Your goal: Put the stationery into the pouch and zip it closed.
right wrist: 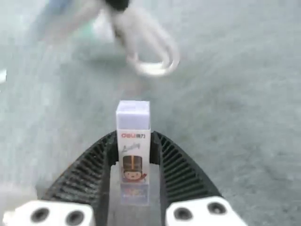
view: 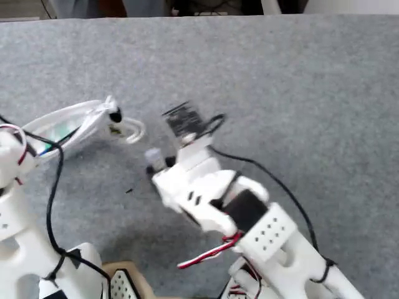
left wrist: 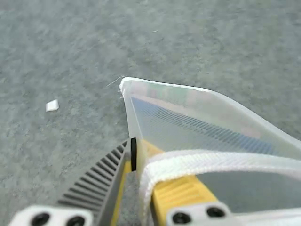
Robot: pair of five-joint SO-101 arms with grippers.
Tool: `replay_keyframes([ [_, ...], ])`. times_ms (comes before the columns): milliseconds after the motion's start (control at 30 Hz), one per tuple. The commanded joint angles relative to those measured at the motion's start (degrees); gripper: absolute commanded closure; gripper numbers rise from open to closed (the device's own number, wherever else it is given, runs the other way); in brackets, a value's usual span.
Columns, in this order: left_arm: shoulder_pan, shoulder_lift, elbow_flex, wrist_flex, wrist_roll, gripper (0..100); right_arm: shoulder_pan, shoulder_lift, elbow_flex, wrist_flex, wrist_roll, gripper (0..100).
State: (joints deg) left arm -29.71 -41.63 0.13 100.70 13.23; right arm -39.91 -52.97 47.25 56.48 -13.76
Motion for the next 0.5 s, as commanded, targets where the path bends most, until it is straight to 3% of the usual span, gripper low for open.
replay_keyframes([
  [0,6.29,-0.97,-4.88,0.26,2.73,97,5.80,-3.56,-1.80,-2.29,-1.76,98.7],
  [233,20.79,-5.01,1.89,0.35,6.59,97,11.16,-8.04,-4.26,-2.29,-1.76,98.7],
  [467,21.49,-4.04,15.08,0.35,3.08,97,9.93,-6.90,-15.96,-2.02,-1.85,98.7],
])
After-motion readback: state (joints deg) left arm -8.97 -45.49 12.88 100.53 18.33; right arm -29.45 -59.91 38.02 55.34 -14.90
